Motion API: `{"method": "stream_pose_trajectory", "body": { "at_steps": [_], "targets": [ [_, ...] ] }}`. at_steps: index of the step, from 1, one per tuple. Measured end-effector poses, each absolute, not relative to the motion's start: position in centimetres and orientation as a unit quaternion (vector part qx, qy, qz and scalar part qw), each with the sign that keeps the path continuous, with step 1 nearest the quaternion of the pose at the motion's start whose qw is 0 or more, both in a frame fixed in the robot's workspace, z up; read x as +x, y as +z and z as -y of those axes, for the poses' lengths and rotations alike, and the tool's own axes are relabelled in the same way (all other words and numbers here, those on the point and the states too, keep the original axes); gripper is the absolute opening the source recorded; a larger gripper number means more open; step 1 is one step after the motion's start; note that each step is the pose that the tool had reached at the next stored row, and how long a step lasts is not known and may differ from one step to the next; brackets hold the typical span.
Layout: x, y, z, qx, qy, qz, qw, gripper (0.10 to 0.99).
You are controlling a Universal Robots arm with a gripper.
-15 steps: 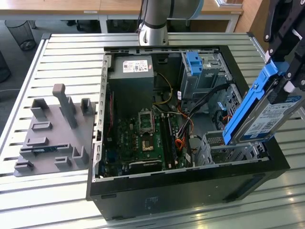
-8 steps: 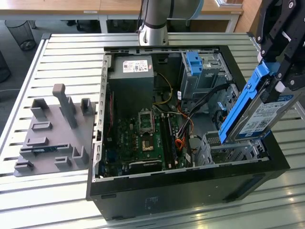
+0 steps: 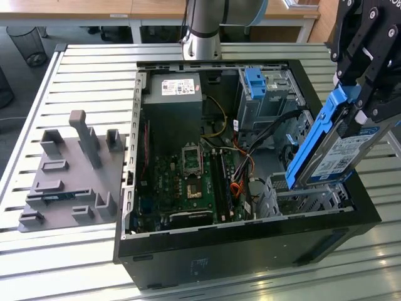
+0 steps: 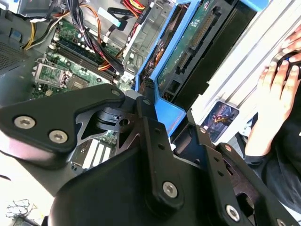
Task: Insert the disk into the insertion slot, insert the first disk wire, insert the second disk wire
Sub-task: 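Insert the disk into the insertion slot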
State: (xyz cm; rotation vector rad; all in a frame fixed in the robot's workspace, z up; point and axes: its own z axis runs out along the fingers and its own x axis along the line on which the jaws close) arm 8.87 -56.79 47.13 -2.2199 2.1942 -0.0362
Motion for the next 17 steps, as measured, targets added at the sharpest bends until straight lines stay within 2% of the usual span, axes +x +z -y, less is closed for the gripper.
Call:
{"method": "stream_pose_trajectory", "body": {
  "at_steps": [17],
  "targets": [
    [7.9, 45.7, 55.9, -0.711, -0.016, -0.702, 0.014, 0.365]
  ]
}}
